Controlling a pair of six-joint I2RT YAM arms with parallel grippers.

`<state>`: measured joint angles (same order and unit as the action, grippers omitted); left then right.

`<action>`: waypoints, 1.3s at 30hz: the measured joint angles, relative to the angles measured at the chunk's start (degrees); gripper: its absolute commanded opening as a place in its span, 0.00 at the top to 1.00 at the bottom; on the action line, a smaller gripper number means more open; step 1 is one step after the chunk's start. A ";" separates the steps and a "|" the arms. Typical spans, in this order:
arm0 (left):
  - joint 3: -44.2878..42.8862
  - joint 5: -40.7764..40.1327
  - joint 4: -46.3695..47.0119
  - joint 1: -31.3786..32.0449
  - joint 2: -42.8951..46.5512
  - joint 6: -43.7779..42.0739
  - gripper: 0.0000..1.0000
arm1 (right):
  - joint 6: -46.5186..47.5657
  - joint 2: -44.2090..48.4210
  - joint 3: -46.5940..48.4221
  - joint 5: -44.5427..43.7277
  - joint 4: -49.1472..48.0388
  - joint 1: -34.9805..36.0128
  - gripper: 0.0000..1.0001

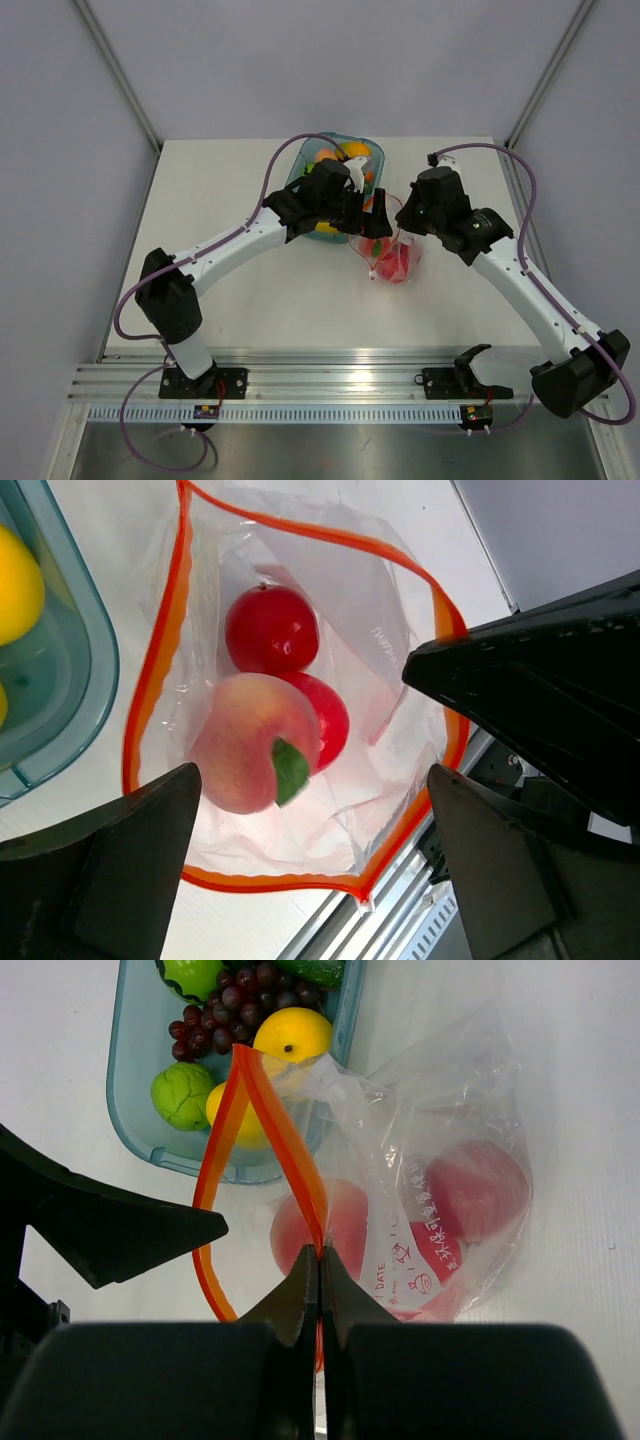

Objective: Place the food in the zip-top bag and seal the zipper
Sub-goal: Place the fake fruit in the zipper food storage bag, then pick up the fake fruit from the bin.

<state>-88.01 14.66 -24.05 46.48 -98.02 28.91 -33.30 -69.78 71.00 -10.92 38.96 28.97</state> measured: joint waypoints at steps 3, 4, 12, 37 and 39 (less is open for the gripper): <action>-0.15 0.42 0.04 0.11 0.07 -0.04 0.02 | 0.00 0.42 0.00 -0.07 0.33 0.00 1.00; -0.28 0.46 0.07 0.13 0.09 -0.15 0.06 | 0.00 0.44 0.00 -0.07 0.37 0.00 1.00; 0.15 -2.67 -1.79 -0.50 6.27 -2.49 0.24 | 0.00 0.44 0.00 -0.11 0.76 0.00 1.00; -0.26 -25.68 -11.15 -15.30 -10.62 -7.87 0.29 | 0.07 1.38 -0.04 -0.17 1.49 0.00 1.00; -1.60 -25.53 -11.13 -15.30 -10.97 -8.28 0.30 | 0.07 1.38 -0.04 -0.26 1.55 0.00 1.00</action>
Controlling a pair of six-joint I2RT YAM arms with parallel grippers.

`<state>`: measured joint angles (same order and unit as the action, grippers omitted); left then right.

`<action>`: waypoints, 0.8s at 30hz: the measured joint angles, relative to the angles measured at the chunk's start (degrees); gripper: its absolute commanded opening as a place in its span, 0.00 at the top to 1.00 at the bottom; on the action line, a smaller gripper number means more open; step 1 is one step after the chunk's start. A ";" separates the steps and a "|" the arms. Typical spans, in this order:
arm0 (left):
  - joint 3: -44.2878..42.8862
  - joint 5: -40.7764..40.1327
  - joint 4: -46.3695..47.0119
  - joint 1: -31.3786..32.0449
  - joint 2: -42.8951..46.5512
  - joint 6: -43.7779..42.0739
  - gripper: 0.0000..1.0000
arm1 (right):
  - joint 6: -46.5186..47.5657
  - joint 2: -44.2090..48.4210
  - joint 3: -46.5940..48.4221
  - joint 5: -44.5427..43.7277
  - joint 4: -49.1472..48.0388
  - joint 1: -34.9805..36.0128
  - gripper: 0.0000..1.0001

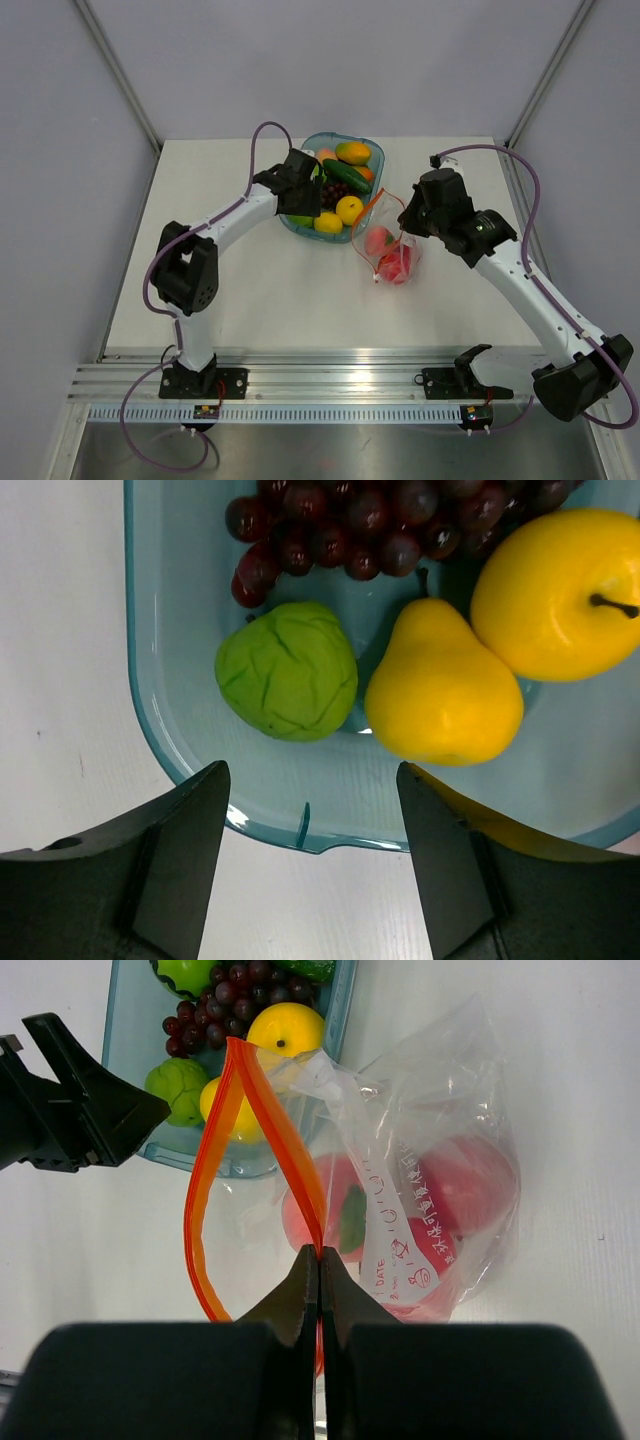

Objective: Place the food in the zip-top bag and seal the zipper
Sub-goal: Pick up the fake fruit from the bin.

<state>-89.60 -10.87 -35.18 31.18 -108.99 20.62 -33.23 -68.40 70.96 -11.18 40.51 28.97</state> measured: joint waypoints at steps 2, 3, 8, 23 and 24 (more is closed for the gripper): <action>-0.35 0.44 0.98 0.13 0.13 -0.22 0.30 | 0.00 0.00 -0.02 -0.15 0.04 0.00 1.00; -0.35 0.72 1.51 0.17 0.13 -0.28 0.30 | 0.02 0.00 -0.02 -0.15 0.04 0.00 1.00; -0.50 4.42 2.67 0.79 0.02 -0.33 0.23 | 0.00 -0.04 -0.02 -0.09 0.04 0.00 1.00; -7.08 8.22 1.75 2.25 -9.25 -1.42 0.16 | 0.00 -0.15 -0.02 -0.09 0.02 0.00 1.00; -7.08 8.33 1.70 2.29 -9.60 -1.42 0.15 | 0.00 -0.15 -0.02 -0.09 0.04 0.00 1.00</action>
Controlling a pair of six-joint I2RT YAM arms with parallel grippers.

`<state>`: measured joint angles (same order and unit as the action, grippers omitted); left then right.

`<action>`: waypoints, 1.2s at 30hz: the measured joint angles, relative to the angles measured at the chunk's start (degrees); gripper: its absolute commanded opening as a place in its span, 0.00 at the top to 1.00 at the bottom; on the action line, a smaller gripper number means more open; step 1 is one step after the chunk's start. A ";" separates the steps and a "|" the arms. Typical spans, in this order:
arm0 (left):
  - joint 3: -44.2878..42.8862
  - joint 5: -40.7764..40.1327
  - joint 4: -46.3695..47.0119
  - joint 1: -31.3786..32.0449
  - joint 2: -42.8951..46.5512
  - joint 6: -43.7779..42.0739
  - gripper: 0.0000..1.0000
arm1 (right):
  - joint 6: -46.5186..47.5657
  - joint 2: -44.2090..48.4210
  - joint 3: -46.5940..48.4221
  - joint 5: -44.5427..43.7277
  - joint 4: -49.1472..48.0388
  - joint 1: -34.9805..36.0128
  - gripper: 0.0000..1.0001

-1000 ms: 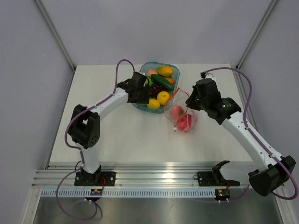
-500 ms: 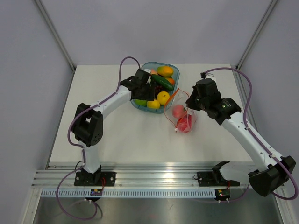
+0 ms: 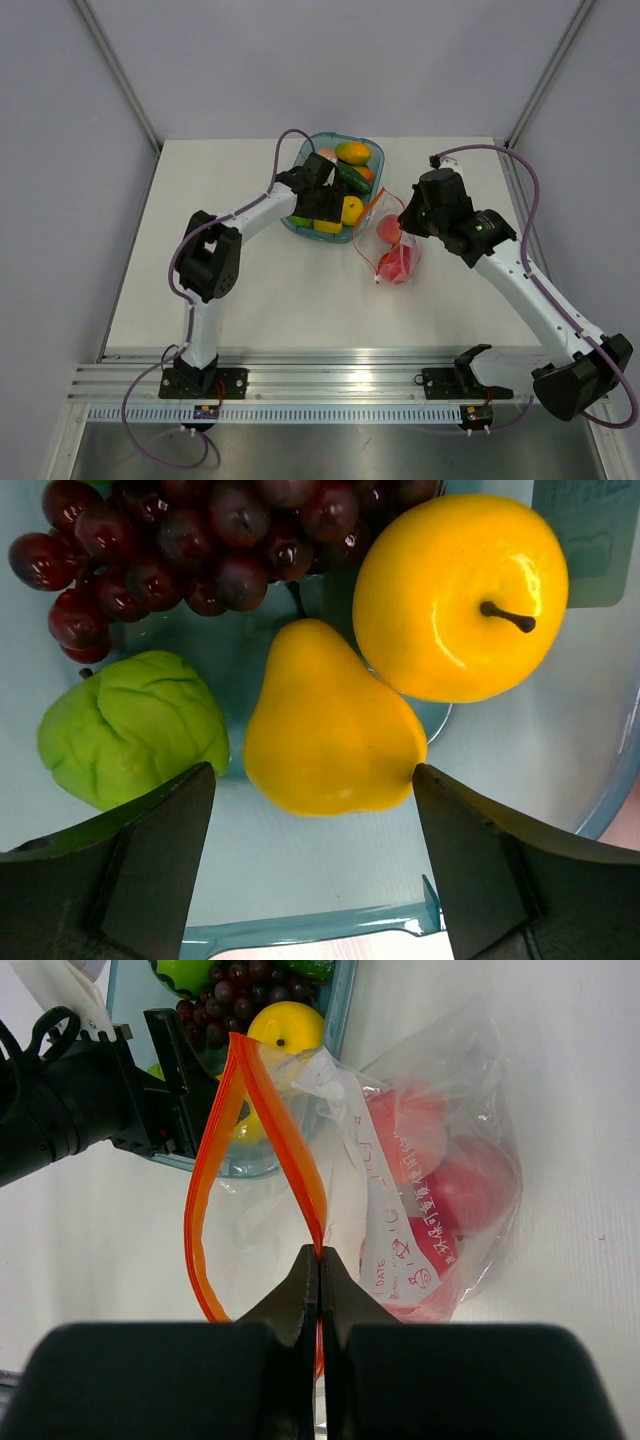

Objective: Place the food in the zip-top bag and seal the zipper
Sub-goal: Pick up the fake fruit from the bin, then place the fake fruit in the zipper food storage bag.

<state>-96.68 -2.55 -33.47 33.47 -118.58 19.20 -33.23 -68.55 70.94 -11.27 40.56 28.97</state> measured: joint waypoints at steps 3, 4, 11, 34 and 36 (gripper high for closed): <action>-0.17 0.24 -0.11 0.22 -0.74 -0.28 0.13 | 0.00 0.00 0.00 0.02 0.00 0.00 1.00; -0.39 0.28 -0.35 0.31 -1.07 -0.37 0.13 | 0.00 0.00 0.00 0.02 0.00 0.00 1.00; -0.76 0.63 -0.50 1.09 -2.67 -0.81 0.25 | 0.00 0.00 0.00 0.02 0.00 0.00 1.00; 0.70 2.05 -0.07 1.75 20.74 -0.52 0.45 | -0.02 -1.57 0.00 0.00 -0.20 0.00 1.00; 0.90 3.76 0.35 1.90 23.52 -0.55 0.45 | -0.02 -1.99 0.00 0.02 -0.37 0.00 1.00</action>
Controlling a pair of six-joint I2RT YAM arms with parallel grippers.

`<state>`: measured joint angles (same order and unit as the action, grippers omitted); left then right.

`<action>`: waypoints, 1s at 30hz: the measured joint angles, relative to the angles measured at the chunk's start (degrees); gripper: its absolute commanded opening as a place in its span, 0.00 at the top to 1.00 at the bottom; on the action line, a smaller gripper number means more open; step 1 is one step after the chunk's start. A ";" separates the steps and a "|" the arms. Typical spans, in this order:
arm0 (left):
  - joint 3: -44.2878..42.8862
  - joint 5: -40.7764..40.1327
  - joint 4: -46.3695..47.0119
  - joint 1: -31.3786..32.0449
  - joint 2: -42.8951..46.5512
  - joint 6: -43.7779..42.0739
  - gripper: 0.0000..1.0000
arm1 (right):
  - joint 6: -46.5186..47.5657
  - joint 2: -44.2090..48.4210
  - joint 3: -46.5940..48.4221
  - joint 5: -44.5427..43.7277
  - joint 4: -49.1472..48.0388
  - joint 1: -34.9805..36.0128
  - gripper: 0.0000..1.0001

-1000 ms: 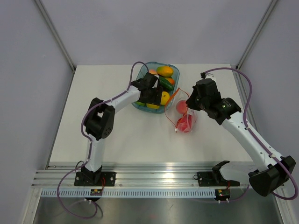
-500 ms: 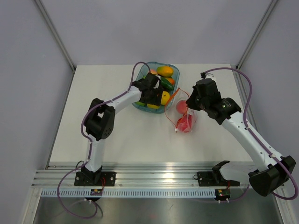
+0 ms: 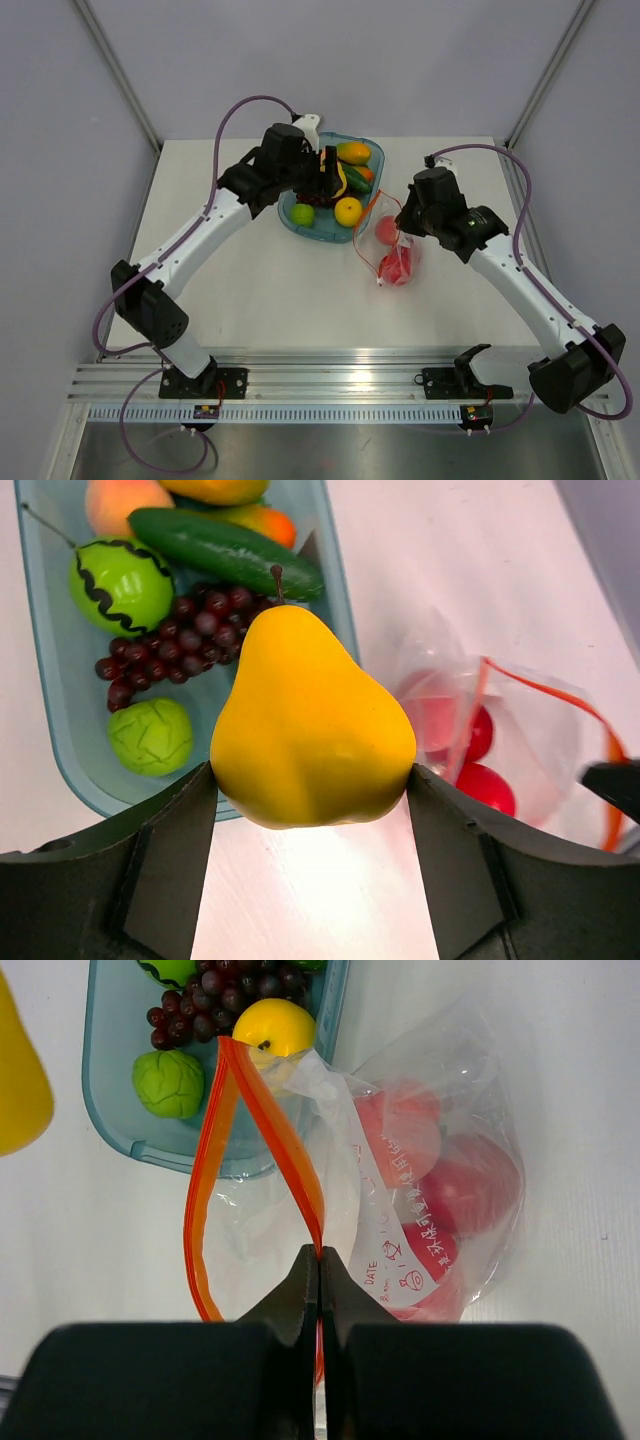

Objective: Place the food in the zip-top bag and seal the zipper
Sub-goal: Place the fake fruit in the zipper food storage bag.

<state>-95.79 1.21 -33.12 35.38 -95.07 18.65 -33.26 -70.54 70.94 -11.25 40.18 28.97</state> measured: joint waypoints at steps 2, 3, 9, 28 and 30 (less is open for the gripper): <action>0.68 1.81 0.28 0.44 2.05 0.00 0.45 | -0.02 -0.48 0.00 0.02 -0.11 0.00 1.00; 1.14 2.95 0.28 0.79 2.75 0.04 0.45 | -0.02 -0.72 0.00 0.07 -0.11 0.00 1.00; 5.75 9.64 1.05 4.59 4.52 1.18 0.45 | -0.09 -1.11 0.00 0.28 -0.22 0.00 1.00; 5.29 19.26 6.97 10.56 -3.74 6.97 0.08 | -0.66 1.70 -0.07 -0.02 0.04 -0.20 1.00; 5.22 19.65 6.91 10.80 -4.44 7.13 0.03 | -0.66 2.25 -0.07 -0.04 0.04 -0.20 1.00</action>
<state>-90.56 20.86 -26.22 46.17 -99.50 25.78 -33.91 -68.29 70.87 -11.29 40.23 28.77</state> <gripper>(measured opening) 0.924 0.011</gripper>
